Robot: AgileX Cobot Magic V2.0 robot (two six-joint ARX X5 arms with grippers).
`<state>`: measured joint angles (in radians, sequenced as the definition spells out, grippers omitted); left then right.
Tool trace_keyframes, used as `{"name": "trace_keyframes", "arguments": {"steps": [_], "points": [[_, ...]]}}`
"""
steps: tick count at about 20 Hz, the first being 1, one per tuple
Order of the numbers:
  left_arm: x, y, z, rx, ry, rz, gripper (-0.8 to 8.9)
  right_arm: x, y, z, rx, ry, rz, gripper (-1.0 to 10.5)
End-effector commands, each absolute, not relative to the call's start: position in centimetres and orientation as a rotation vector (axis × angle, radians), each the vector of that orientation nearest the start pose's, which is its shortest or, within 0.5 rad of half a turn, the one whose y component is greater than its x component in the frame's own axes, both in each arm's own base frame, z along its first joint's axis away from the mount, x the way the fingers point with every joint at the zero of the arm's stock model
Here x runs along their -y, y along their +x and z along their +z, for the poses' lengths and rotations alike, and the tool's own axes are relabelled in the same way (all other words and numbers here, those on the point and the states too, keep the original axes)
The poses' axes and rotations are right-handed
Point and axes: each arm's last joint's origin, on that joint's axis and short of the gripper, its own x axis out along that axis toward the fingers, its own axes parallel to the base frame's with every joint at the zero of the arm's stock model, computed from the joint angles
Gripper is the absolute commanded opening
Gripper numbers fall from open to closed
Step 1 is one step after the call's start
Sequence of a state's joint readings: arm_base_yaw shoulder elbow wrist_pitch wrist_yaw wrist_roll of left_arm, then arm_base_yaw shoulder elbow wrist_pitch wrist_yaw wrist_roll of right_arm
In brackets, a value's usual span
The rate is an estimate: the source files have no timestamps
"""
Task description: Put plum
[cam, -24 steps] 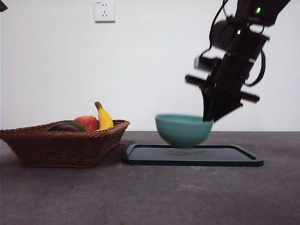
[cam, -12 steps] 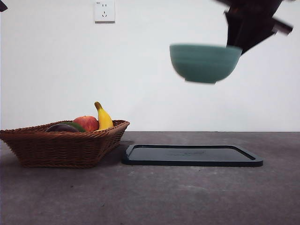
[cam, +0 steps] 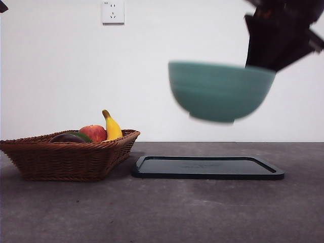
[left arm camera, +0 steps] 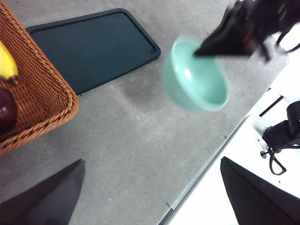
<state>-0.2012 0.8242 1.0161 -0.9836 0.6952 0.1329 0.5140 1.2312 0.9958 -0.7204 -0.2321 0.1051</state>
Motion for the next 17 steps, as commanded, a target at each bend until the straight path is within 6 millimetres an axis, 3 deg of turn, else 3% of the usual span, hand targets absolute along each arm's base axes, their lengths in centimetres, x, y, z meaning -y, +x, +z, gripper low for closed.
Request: {"name": "trace_keyframes", "arguments": {"steps": [1,9,17], "points": [[4.5,12.7,34.5,-0.702,-0.067,-0.91,4.59,-13.2,20.4,25.8,-0.995,-0.015,0.647,0.1],[4.5,12.7,34.5,-0.703,-0.068,-0.909,4.59,-13.9,20.8,20.6,-1.09,-0.014,0.622,0.1],[4.5,12.7,34.5,-0.706,-0.069,-0.909,4.59,-14.8,21.6,18.6,-1.143,-0.032,0.62,0.1]]}}
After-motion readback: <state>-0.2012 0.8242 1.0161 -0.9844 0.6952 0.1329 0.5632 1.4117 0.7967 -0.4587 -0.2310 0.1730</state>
